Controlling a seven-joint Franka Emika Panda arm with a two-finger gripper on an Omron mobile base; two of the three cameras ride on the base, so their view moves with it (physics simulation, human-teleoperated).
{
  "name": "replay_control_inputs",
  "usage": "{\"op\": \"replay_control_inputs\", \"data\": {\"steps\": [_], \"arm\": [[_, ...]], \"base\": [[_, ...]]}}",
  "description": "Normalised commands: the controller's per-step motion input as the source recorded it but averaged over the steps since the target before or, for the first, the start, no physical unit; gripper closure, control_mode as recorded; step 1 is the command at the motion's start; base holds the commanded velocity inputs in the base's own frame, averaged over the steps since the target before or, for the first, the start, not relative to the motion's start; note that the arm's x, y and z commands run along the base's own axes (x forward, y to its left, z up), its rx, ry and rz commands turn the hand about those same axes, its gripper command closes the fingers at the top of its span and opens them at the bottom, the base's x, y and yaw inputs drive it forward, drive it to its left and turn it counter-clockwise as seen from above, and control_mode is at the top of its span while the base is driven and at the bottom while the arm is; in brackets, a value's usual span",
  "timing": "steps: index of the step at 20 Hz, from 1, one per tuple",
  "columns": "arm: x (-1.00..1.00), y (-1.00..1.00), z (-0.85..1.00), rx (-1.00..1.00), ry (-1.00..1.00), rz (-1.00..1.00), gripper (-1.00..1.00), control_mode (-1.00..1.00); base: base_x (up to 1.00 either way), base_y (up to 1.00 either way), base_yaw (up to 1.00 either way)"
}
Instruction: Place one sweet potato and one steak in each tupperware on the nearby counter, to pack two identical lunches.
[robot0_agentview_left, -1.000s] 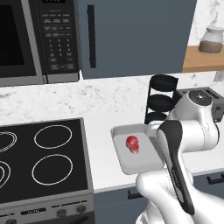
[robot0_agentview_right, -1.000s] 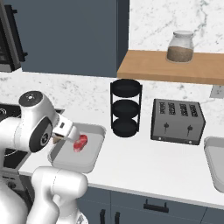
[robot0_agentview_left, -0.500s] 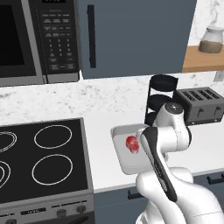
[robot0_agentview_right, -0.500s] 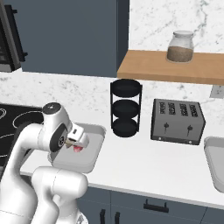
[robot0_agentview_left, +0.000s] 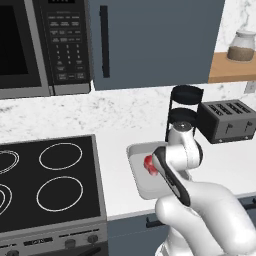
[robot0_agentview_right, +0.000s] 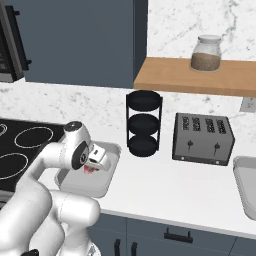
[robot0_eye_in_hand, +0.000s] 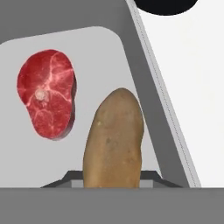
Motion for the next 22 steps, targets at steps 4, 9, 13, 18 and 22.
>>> {"op": "replay_control_inputs", "data": {"steps": [4, 9, 13, 18, 22], "arm": [[0.25, -0.02, -0.29, 0.0, 0.01, 0.0, 1.0, -1.0], [0.21, 0.01, -0.38, 0.0, 0.0, 0.0, -1.0, -1.0], [0.1, 0.0, -0.3, 0.02, 0.0, 0.0, -1.0, -1.0], [0.04, 0.0, -0.04, 0.04, -0.02, 0.0, -1.0, -1.0], [0.0, 0.0, 0.07, 0.0, 0.0, 0.0, -1.0, -1.0]], "base": [[0.0, 0.0, 0.0], [0.0, 0.0, 0.0], [0.0, 0.0, 0.0], [0.0, 0.0, 0.0], [0.0, 0.0, 0.0]]}}
